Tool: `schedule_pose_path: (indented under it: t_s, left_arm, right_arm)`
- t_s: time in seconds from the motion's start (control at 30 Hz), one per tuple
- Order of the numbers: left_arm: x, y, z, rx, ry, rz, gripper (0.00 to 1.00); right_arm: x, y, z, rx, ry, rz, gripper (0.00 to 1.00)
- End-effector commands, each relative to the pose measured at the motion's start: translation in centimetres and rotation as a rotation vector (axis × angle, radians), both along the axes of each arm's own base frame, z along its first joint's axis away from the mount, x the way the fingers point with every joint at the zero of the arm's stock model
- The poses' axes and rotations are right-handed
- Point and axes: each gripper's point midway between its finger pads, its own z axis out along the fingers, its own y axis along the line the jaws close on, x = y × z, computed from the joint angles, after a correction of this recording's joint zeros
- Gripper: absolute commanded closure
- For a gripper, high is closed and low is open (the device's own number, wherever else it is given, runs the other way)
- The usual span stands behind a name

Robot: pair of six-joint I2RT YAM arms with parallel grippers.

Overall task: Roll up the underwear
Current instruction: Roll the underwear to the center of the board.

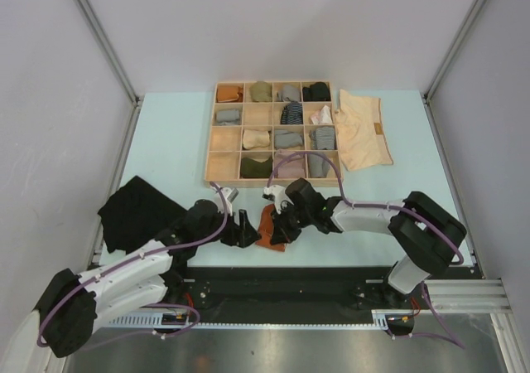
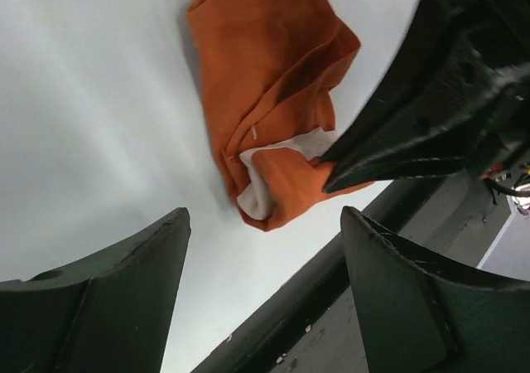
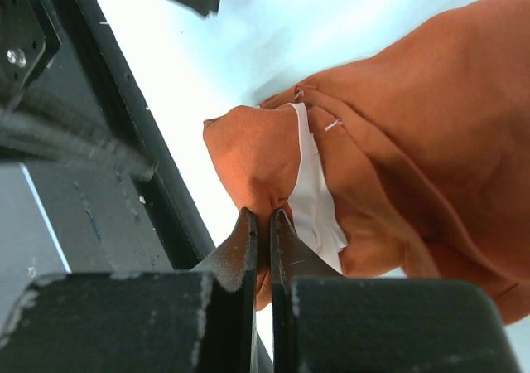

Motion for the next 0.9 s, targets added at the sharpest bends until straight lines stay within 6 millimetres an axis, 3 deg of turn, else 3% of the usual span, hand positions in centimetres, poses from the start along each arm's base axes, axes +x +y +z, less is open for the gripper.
schedule_pose_path:
  t_s: [0.0, 0.43, 0.8, 0.87]
  left_arm:
    - [0.6, -1.6, 1.5, -0.040, -0.126, -0.064, 0.23]
    - [0.5, -3.4, -0.1, -0.051, -0.141, -0.115, 0.40]
    - [1.3, -3.2, -2.4, -0.029, -0.140, -0.068, 0.54]
    - [1.5, -3.2, -2.8, -0.021, -0.132, -0.056, 0.61]
  right_arm:
    - [1.4, 0.4, 0.4, 0.024, 0.035, -0.010, 1.00]
    - [3.2, -0.4, -1.2, 0.014, 0.100, -0.039, 1.00]
    - [3.6, -0.5, -1.5, 0.017, 0.119, -0.055, 1.00]
    - [3.5, -0.4, -1.4, 0.015, 0.121, -0.054, 1.00]
